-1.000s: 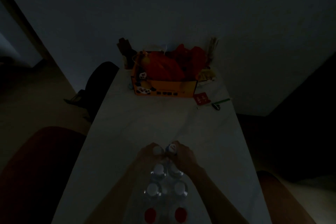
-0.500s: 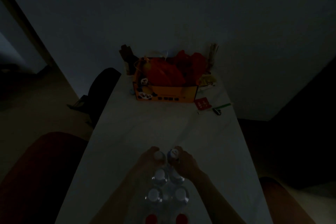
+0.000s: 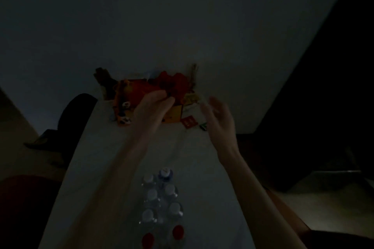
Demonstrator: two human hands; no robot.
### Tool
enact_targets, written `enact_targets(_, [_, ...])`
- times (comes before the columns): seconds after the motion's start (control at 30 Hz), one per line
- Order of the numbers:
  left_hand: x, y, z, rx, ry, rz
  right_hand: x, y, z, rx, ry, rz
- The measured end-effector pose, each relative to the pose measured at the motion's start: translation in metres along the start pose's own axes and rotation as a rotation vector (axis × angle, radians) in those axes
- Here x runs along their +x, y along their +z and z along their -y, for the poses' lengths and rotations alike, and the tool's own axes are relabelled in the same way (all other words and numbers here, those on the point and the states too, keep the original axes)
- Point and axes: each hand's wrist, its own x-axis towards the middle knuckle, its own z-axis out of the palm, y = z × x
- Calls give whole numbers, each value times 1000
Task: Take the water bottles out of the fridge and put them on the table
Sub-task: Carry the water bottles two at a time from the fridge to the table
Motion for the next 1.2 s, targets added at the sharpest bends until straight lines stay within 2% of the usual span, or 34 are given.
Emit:
enact_targets(0.07, [-15,16,-35,-42,69,69,-11,-20,32,51,-68,-106])
enact_targets(0.17, [-38,39,-76,-155,127,185,-32,-50,68,46,-130,-181])
enact_targets(0.27, [-57,67,-102,-264,133,252,-52,-83,98,-21,-194,-260])
enact_targets(0.53, [-109,172,-171,-341,224,455,-107,-199,156,-169,-332,-493])
enact_targets(0.83, [-254,308,-237,-456,267,793,-198,-373,194,-273,-432,-743])
enact_targets(1.0, [-360,398,-265,-521,300,881,-266,-490,209,-319,-485,-820])
enact_targets(1.2, [-469,504,-298,-602,324,904,-329,-625,225,-331,-504,-876])
